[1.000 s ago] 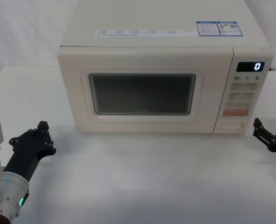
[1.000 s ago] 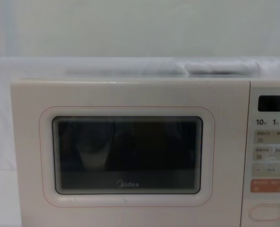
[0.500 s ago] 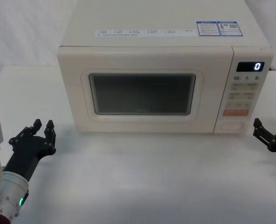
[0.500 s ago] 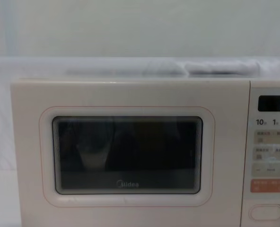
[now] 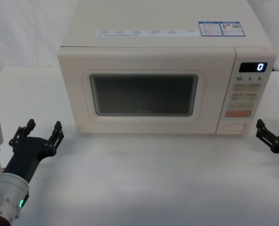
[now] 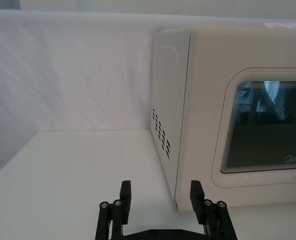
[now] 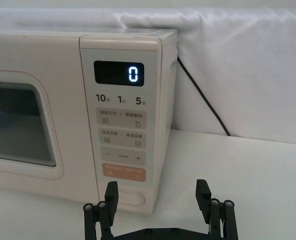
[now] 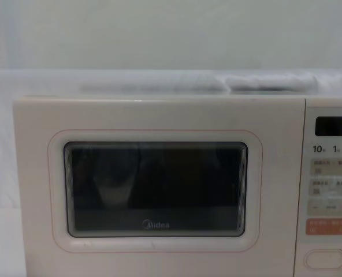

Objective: Press the button to open the microwave door with one hand; close the microwave door with the other hand.

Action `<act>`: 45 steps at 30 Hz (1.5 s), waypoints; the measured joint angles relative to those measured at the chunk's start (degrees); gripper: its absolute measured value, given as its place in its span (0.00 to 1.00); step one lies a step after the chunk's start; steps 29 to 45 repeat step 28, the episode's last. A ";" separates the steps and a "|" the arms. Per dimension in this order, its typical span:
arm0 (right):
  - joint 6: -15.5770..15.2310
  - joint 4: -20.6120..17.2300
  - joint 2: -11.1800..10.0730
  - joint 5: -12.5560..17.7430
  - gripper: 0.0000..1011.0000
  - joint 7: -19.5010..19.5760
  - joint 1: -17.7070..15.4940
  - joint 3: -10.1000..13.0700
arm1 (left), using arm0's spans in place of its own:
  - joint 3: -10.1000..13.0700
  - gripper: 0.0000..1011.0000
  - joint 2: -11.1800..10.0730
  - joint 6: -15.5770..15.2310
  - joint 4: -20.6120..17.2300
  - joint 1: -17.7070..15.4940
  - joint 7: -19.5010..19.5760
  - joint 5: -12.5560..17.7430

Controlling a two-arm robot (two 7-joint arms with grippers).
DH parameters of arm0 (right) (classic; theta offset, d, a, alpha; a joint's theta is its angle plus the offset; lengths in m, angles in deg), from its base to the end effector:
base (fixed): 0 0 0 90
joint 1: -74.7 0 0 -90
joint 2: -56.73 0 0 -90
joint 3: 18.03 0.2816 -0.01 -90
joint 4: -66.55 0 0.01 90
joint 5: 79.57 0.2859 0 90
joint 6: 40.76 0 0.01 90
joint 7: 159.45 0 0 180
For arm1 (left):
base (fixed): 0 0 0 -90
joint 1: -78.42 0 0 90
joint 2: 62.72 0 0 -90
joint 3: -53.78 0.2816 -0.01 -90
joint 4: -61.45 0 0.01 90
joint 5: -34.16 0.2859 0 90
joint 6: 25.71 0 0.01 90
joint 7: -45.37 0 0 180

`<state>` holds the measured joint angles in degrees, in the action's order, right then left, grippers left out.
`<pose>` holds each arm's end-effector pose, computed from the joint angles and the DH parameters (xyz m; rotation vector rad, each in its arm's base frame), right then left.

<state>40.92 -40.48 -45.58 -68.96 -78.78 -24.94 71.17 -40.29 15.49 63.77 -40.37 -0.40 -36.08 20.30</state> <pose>0.2581 -0.0396 -0.2488 -0.0390 0.0019 -1.3351 0.2523 0.0681 -0.2758 -0.0308 0.0083 1.4472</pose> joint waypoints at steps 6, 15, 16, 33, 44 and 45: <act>0.00 0.00 0.00 0.00 0.99 0.00 0.00 0.00 | 0.00 0.91 0.00 0.00 0.00 0.00 0.00 0.00; 0.00 0.00 0.00 0.00 0.99 0.00 0.00 0.00 | 0.00 0.99 0.00 0.00 0.00 0.00 0.00 0.00; 0.00 0.00 0.00 0.00 0.99 0.00 0.00 0.00 | 0.00 0.99 0.00 0.00 0.00 0.00 0.00 0.00; 0.00 0.00 0.00 0.00 0.99 0.00 0.00 0.00 | 0.00 0.99 0.00 0.00 0.00 0.00 0.00 0.00; 0.00 0.00 0.00 0.00 0.99 0.00 0.00 0.00 | 0.00 0.99 0.00 0.00 0.00 0.00 0.00 0.00; 0.00 0.00 0.00 0.00 0.99 0.00 0.00 0.00 | 0.00 0.99 0.00 0.00 0.00 0.00 0.00 0.00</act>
